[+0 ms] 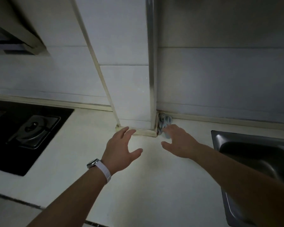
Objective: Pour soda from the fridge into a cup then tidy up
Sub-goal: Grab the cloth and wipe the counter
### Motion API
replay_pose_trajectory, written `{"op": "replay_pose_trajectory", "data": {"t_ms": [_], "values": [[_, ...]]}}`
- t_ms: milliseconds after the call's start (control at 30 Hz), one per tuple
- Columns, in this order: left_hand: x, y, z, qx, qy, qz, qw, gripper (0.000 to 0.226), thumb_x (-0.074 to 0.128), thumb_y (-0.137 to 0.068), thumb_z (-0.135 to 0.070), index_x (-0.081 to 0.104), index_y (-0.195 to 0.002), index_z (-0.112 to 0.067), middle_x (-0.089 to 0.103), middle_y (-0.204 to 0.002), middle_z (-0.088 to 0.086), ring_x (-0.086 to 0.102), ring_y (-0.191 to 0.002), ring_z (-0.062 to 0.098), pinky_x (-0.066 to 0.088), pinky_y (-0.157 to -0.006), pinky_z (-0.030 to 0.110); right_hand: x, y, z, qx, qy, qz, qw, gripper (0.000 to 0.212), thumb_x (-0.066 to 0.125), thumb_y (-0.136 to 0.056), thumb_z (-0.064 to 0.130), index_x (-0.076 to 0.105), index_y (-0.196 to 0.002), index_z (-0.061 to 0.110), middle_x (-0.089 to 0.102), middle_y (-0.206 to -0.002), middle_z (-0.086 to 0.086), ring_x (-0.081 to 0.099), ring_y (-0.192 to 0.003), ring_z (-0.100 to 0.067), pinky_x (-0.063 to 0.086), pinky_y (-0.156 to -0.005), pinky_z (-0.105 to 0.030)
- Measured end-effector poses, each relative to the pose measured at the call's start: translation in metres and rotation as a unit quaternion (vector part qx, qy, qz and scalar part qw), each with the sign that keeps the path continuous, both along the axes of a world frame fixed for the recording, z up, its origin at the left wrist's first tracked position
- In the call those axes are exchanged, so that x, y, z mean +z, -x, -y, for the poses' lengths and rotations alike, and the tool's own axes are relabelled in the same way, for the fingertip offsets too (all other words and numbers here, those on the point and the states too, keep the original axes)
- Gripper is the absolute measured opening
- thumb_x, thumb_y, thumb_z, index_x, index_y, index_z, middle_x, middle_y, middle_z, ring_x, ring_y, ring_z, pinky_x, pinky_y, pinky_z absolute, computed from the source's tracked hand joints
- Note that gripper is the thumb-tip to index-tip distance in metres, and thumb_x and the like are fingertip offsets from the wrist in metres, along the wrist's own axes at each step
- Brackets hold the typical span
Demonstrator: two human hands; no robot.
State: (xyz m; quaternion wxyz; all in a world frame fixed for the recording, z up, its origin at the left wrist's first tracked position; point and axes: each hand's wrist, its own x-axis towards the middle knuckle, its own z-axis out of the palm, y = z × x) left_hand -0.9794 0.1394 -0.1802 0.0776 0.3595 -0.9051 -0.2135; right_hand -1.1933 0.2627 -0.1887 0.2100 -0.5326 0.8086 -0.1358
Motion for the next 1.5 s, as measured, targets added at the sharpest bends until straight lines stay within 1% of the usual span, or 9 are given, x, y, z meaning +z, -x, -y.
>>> {"op": "replay_pose_trajectory", "data": {"t_ms": [167,467,633,733,867,1100,1233,1333,1500], "values": [[-0.025,0.033,0.043,-0.060,-0.007,0.021,0.998,0.089,0.044,-0.068,-0.072,0.042,-0.145,-0.027,0.033,-0.156,0.002,0.032,-0.142,0.022,0.030,-0.113,0.039,-0.028,0.024,0.028,-0.058,-0.039,0.000,0.998,0.061,0.051,-0.092,0.048,0.034,-0.144,0.020,0.036,-0.144,-0.004,0.040,-0.127,-0.024,0.036,-0.105,-0.041],[-0.082,0.057,0.079,-0.102,-0.068,0.035,0.992,0.075,0.064,-0.082,-0.056,0.039,-0.146,-0.028,0.029,-0.158,-0.001,0.028,-0.144,0.019,0.029,-0.116,0.040,-0.096,0.064,0.075,-0.115,-0.090,-0.009,0.989,0.060,0.055,-0.090,0.035,0.032,-0.144,0.019,0.043,-0.137,-0.009,0.047,-0.118,-0.029,0.044,-0.093,-0.041],[-0.100,0.063,0.080,-0.085,-0.087,0.042,0.992,0.073,0.066,-0.084,-0.052,0.038,-0.147,-0.028,0.027,-0.158,-0.003,0.026,-0.144,0.019,0.027,-0.117,0.041,-0.132,0.080,0.098,-0.123,-0.081,-0.023,0.989,0.052,0.054,-0.090,0.030,0.036,-0.137,0.019,0.049,-0.126,-0.009,0.051,-0.106,-0.026,0.049,-0.086,-0.040],[-0.108,0.065,0.080,-0.077,-0.091,0.044,0.992,0.073,0.065,-0.083,-0.055,0.038,-0.146,-0.028,0.028,-0.158,-0.002,0.027,-0.143,0.020,0.028,-0.116,0.041,-0.147,0.085,0.111,-0.130,-0.061,-0.037,0.989,0.061,0.054,-0.091,0.029,0.029,-0.145,0.019,0.045,-0.135,-0.011,0.050,-0.114,-0.029,0.049,-0.091,-0.043],[-0.113,0.068,0.078,-0.063,-0.096,0.049,0.992,0.073,0.066,-0.083,-0.053,0.038,-0.146,-0.030,0.028,-0.158,-0.003,0.028,-0.143,0.019,0.029,-0.116,0.043,-0.160,0.089,0.120,-0.166,-0.051,-0.058,0.983,0.056,0.053,-0.093,0.025,0.033,-0.145,0.018,0.043,-0.138,-0.009,0.050,-0.117,-0.028,0.049,-0.091,-0.042],[-0.110,0.071,0.076,-0.060,-0.099,0.053,0.992,0.072,0.065,-0.084,-0.054,0.038,-0.146,-0.031,0.028,-0.158,-0.004,0.028,-0.143,0.019,0.030,-0.115,0.044,-0.150,0.091,0.118,-0.183,-0.052,-0.023,0.982,0.042,0.048,-0.096,0.017,0.044,-0.138,0.017,0.043,-0.139,-0.008,0.054,-0.113,-0.027,0.047,-0.087,-0.036],[-0.105,0.071,0.073,-0.066,-0.108,0.049,0.991,0.071,0.065,-0.084,-0.053,0.038,-0.146,-0.031,0.027,-0.158,-0.006,0.028,-0.143,0.018,0.031,-0.115,0.044,-0.132,0.086,0.105,-0.156,-0.030,-0.046,0.986,0.038,0.044,-0.099,0.014,0.045,-0.137,0.010,0.043,-0.139,-0.007,0.051,-0.113,-0.022,0.044,-0.087,-0.030],[-0.098,0.072,0.068,-0.075,-0.112,0.044,0.990,0.070,0.065,-0.085,-0.052,0.038,-0.146,-0.030,0.026,-0.158,-0.007,0.026,-0.144,0.016,0.029,-0.116,0.039,-0.114,0.082,0.097,-0.196,0.046,-0.018,0.979,0.021,0.043,-0.098,0.016,0.054,-0.116,0.014,0.051,-0.116,-0.007,0.050,-0.083,-0.017,0.039,-0.064,-0.024],[-0.080,0.075,0.062,-0.106,-0.113,0.015,0.988,0.065,0.065,-0.087,-0.048,0.040,-0.145,-0.029,0.031,-0.156,-0.006,0.028,-0.142,0.016,0.024,-0.111,0.027,-0.066,0.069,0.085,-0.207,0.142,-0.005,0.968,0.008,0.043,-0.097,0.019,0.049,-0.093,0.022,0.047,-0.094,0.001,0.049,-0.073,-0.013,0.036,-0.063,-0.023]]}}
